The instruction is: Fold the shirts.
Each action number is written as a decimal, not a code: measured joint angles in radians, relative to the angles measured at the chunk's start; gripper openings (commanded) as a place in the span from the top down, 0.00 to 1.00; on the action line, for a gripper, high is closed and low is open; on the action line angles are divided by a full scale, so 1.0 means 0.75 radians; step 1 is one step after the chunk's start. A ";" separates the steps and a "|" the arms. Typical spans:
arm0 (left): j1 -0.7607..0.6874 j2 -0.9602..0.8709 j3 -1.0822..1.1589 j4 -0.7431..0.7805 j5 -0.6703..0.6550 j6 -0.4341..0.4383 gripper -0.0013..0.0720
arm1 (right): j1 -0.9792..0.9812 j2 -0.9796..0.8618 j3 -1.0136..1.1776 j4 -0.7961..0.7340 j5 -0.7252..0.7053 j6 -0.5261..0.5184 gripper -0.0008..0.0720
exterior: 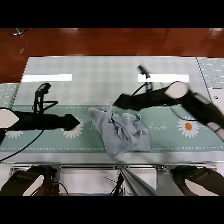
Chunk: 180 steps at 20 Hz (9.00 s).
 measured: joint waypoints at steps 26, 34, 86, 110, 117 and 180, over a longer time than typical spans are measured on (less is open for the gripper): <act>-0.574 -0.671 -0.232 -1.310 0.428 0.977 0.03 | -0.495 0.651 -0.699 -0.110 0.077 0.092 0.14; -0.551 -0.739 -0.155 -1.332 0.431 0.997 0.95 | -0.441 0.652 -0.700 -0.109 0.051 0.128 0.14; 0.386 0.133 1.305 0.136 -0.216 0.193 0.96 | -0.471 0.907 1.253 -0.941 0.951 0.344 0.95; 0.226 -0.567 0.407 0.108 0.273 -0.085 0.63 | -0.471 -0.024 0.247 -0.913 0.204 0.438 0.53; 0.371 -0.724 0.569 0.041 0.115 -0.025 0.03 | -0.580 -0.238 0.417 -0.784 0.341 0.335 0.19; 0.161 0.139 1.864 0.146 -0.243 0.153 0.96 | -0.638 0.801 1.354 -0.564 0.685 0.050 0.95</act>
